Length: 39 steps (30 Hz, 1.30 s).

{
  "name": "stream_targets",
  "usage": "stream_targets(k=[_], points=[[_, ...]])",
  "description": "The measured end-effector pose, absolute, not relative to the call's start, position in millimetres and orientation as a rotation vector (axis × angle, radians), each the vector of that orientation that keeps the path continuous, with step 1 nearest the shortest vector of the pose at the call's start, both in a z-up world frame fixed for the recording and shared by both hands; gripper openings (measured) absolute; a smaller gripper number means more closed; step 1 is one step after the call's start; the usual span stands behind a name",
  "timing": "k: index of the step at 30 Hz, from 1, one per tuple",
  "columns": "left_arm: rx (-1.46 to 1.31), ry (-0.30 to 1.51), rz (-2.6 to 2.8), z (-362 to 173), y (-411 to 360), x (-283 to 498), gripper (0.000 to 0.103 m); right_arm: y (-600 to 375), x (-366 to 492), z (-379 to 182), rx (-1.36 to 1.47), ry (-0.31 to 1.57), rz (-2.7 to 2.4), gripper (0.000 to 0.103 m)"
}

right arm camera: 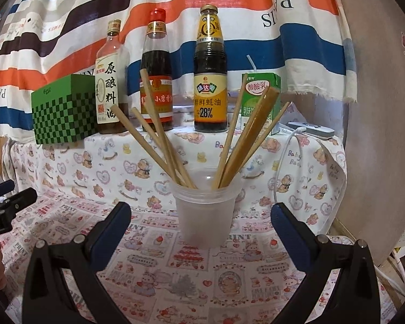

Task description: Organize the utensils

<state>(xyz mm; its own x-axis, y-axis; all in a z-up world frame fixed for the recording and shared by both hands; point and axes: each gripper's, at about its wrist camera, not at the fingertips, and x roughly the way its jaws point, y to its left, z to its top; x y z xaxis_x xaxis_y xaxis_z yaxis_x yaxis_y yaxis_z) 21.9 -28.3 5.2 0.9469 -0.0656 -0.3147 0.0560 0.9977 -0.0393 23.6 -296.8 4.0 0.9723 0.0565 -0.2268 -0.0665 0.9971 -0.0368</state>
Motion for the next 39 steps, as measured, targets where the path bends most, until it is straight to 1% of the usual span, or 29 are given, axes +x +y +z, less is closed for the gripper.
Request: stream_targets(k=[7, 15, 39], points=[[0.036, 0.268, -0.076, 8, -41, 11, 0.103, -298, 24, 4, -0.039, 0.227, 0.056, 0.103], [-0.007, 0.279, -0.033, 8, -32, 14, 0.103, -298, 24, 4, -0.041, 0.226, 0.056, 0.103], [0.012, 0.280, -0.034, 8, -35, 14, 0.103, -298, 24, 4, -0.041, 0.227, 0.058, 0.103]])
